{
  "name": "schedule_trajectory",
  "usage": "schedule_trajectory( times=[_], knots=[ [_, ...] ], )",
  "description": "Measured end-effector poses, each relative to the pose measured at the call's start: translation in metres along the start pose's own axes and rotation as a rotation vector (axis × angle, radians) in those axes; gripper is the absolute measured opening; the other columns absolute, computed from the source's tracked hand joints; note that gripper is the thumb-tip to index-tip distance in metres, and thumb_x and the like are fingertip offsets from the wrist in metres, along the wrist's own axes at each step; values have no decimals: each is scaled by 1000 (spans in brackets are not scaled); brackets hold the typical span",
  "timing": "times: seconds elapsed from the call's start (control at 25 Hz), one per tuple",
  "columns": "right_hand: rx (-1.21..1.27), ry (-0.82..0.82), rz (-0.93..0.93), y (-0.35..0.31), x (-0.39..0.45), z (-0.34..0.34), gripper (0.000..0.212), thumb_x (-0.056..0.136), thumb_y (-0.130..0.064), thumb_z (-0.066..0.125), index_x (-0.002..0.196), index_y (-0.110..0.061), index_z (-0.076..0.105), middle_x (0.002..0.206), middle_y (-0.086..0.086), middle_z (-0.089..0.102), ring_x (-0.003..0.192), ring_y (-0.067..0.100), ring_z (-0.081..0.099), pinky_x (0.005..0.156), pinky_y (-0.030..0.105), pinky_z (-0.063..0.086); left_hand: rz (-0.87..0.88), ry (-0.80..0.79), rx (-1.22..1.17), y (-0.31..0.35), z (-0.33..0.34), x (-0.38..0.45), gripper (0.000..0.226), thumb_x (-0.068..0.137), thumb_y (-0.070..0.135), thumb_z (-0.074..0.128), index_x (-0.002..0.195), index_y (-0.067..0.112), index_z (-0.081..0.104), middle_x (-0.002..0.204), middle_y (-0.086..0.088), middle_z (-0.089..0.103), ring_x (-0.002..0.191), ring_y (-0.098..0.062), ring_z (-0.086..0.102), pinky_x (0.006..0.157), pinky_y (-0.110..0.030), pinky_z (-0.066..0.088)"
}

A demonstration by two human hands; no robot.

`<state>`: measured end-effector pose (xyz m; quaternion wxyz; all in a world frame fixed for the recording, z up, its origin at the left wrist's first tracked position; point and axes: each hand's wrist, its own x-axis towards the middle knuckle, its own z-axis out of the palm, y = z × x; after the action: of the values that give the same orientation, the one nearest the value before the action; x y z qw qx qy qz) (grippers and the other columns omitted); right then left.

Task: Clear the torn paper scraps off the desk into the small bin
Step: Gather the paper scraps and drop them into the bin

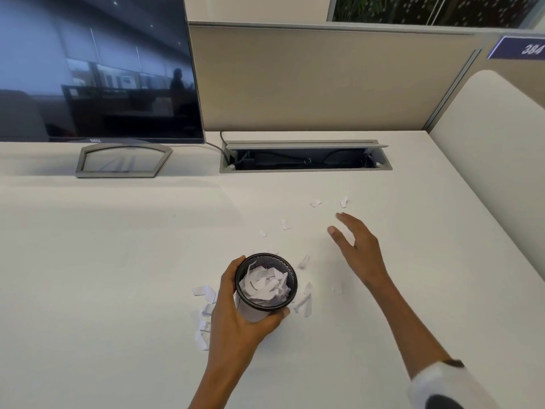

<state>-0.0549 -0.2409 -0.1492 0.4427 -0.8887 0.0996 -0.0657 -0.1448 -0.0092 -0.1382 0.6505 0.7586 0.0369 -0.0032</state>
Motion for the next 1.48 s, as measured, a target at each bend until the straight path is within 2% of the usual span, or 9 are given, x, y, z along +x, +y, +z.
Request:
schedule_trajectory(
  times=[0.12,0.24,0.4,0.68,0.92,1.0,1.12,1.32,1.48],
  knots=[
    [-134,-31,237,40,30,11,64,94,-33,52,146,-7,25,157,11,22,145,22,18,119,38,15,-20,48,-41,-4,-6,5,91,40,36,85,119,54,44,121,33,55,113,10,51,76,-10,49],
    [-145,-36,221,43,64,22,74,92,-38,53,148,-9,14,159,10,9,147,24,8,120,41,9,-44,77,-44,-6,-11,8,93,37,38,84,120,53,44,120,33,55,110,10,53,79,-18,47],
    [-231,-122,135,33,99,42,68,94,-36,51,148,-13,17,159,9,11,147,25,8,120,42,8,-46,90,-26,-9,-15,11,93,38,38,84,120,52,44,120,32,55,111,10,53,84,-23,45],
    [-624,-475,-194,14,65,68,47,99,-43,29,146,-34,24,161,0,6,148,23,-1,117,51,-1,-45,97,-14,-10,-16,12,91,42,35,85,122,51,44,123,32,53,113,11,50,91,-31,46],
    [-633,-825,-248,1,-17,40,62,90,-50,49,145,-37,25,160,-4,-5,147,19,-9,118,49,3,-12,66,-11,-4,-13,6,90,48,27,86,123,48,43,121,32,55,114,9,51,91,-26,44],
    [-681,-792,-270,3,-42,35,63,88,-37,58,144,-37,27,161,-4,-2,148,19,-3,116,46,17,0,56,-12,-3,-12,4,89,49,26,86,124,47,43,121,32,55,115,8,51,91,-24,42],
    [-718,-556,-311,7,-67,37,46,88,-16,55,132,-30,48,153,0,30,137,20,29,95,35,44,12,42,-30,-2,-10,0,88,50,25,86,124,46,43,121,31,54,117,7,50,92,-22,40],
    [-558,-342,-239,13,-73,35,26,82,0,50,92,-14,70,103,3,63,99,22,57,76,29,43,39,19,-39,6,-9,-4,86,49,25,85,120,50,43,118,37,53,115,12,48,89,-17,39],
    [-61,-100,14,-17,-68,10,19,76,6,64,73,-10,74,78,5,74,76,20,68,72,27,53,37,5,-34,8,-10,-5,88,48,25,85,122,46,43,119,33,54,116,10,48,93,-19,39]
  ],
)
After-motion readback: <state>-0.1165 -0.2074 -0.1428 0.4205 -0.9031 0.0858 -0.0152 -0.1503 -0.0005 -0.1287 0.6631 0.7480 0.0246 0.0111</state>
